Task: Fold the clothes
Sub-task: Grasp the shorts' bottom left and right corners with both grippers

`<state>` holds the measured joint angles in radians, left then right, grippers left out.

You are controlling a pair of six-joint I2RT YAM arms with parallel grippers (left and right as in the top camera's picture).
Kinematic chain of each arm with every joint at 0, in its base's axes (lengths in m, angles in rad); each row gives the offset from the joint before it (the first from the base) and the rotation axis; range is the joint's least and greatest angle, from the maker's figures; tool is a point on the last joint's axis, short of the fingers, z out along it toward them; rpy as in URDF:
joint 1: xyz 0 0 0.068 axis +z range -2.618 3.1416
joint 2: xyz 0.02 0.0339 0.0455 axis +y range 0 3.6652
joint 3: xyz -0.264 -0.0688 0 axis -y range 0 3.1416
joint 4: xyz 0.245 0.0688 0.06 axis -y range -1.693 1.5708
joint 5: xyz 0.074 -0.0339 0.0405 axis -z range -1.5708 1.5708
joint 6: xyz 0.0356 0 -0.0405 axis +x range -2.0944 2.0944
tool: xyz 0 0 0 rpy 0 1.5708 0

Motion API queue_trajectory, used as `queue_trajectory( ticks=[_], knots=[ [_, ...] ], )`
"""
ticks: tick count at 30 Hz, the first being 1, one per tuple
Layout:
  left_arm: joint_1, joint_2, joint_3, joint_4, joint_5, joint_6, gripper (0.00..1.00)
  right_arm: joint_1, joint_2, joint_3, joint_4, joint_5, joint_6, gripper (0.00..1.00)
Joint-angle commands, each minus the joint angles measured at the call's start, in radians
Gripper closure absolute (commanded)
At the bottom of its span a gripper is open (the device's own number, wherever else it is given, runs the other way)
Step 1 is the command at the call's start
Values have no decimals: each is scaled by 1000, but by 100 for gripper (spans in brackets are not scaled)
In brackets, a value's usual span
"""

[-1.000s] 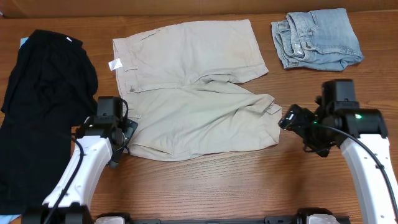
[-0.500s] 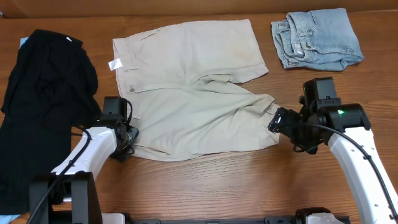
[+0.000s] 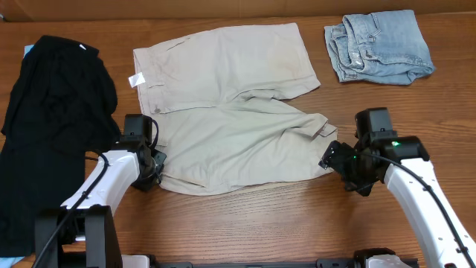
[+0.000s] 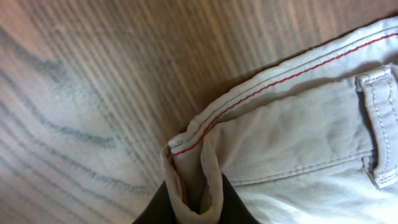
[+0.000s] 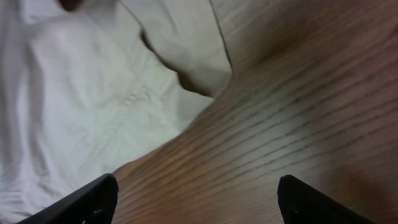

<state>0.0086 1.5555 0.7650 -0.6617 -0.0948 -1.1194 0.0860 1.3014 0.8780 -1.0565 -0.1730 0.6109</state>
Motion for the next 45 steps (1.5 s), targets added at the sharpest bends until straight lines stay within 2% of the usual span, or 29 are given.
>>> queue_trajectory(
  ticks=[1, 4, 9, 14, 22, 28, 31, 35, 42, 45],
  knots=[
    [4, 27, -25, -48, 17, 21, 95, 6, 3, -87, 90, 14, 101, 16],
    [4, 27, -25, -48, 18, 24, 96, 6, 3, -149, 183, 14, 126, 20],
    [4, 27, -25, -49, 18, 24, 96, 6, 3, -234, 332, 14, 138, 36],
    [4, 27, -25, -56, 18, 24, 96, 11, 5, -297, 455, 14, 149, 38],
    [4, 27, -25, -67, 18, 24, 96, 47, 86, -302, 582, 15, 142, 39],
    [4, 27, -25, -63, 17, 24, 96, 48, 86, -264, 597, 18, 64, 40],
    [4, 27, -25, -58, 17, 24, 96, 48, 87, -217, 564, 19, 31, 46],
    [4, 27, -25, -56, 16, 25, 96, 55, 91, -210, 547, 19, 28, 65],
    [4, 27, -22, -36, -19, 151, 96, 56, 133, -210, 459, 57, 30, 68],
    [4, 26, -15, -37, -16, 198, 96, 56, 152, -210, 446, 56, 48, 75]
  ],
)
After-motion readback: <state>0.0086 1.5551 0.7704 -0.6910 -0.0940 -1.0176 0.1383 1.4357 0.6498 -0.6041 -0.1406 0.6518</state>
